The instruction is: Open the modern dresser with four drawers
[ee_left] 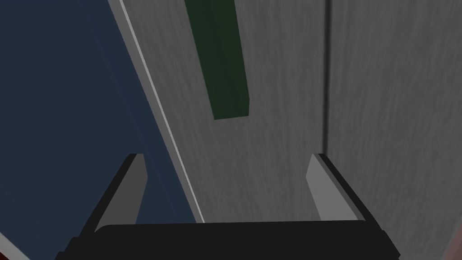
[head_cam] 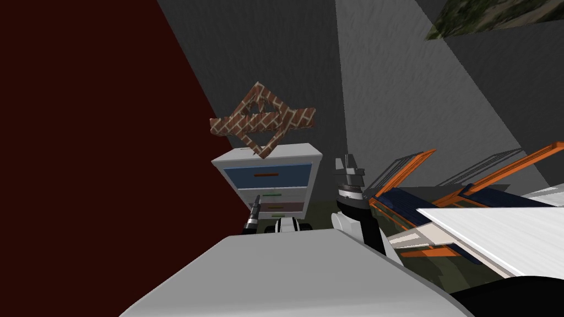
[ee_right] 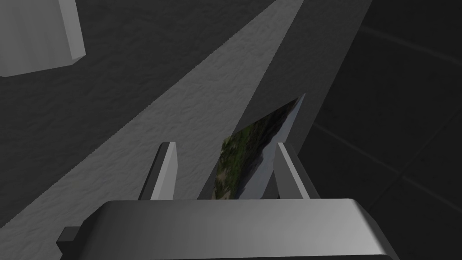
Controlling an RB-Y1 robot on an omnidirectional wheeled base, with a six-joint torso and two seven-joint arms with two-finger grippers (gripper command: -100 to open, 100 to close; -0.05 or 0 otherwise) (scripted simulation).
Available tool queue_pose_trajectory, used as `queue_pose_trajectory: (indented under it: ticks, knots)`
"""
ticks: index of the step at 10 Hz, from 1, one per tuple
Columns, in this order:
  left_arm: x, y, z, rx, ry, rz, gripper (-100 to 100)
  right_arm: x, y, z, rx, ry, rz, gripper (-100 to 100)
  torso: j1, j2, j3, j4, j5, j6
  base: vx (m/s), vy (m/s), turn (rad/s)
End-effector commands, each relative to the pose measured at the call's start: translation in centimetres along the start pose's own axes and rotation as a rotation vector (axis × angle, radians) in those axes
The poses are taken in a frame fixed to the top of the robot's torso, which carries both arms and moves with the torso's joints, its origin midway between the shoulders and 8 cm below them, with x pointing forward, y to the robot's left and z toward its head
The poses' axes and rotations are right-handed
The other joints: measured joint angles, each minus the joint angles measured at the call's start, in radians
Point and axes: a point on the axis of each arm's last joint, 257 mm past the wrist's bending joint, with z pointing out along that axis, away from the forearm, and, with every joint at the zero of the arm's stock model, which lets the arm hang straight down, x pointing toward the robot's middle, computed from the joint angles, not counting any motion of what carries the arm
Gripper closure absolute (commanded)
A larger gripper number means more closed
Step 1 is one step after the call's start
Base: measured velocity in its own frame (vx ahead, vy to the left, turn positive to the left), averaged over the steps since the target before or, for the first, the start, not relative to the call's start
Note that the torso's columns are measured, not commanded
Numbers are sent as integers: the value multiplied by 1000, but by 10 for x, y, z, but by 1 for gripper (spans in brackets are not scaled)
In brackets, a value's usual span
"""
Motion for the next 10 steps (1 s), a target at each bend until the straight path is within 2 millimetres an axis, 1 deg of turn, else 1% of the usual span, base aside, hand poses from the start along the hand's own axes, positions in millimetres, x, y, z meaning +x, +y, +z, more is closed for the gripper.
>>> queue_pose_trajectory:
  ticks: [1, 4, 5, 6, 7, 8, 9, 10]
  knots:
    - [10, 11, -7, -22, 14, -4, -100, 0, 0, 0, 0, 0, 0, 0, 0, 1, 0, 0, 0, 0, 25, -12, -14]
    - [24, 19, -12, -43, 22, -20, -100, 0, 0, 0, 0, 0, 0, 0, 1, 0, 0, 0, 0, 0, 27, -5, -10]
    - [20, 18, -10, -40, 21, -16, -100, 0, 0, 0, 0, 0, 0, 0, 1, 1, 0, 0, 0, 0, 10, -2, -2]
    - [18, 16, 1, -40, 20, -16, -100, 0, 0, 0, 0, 0, 0, 0, 0, 1, 1, 0, 0, 0, 25, -8, -1]
    - [18, 15, 5, -40, 20, -16, -100, 0, 0, 0, 0, 0, 0, 0, 0, 0, 0, 0, 0, 0, 39, -13, -5]
    - [18, 15, 2, -37, 20, -16, -100, 0, 0, 0, 0, 0, 0, 0, 0, -1, 0, 0, 0, 0, 18, -6, -1]
    - [20, 18, -9, -39, 21, -16, 100, 0, 0, 0, 0, 0, 0, 0, 0, 1, 0, 0, 0, 0, -19, 6, 4]
    - [19, 16, -4, -40, 21, -16, 100, 0, 0, 0, 0, 0, 0, 0, 1, 3, 2, 0, 0, 0, -16, 3, 4]
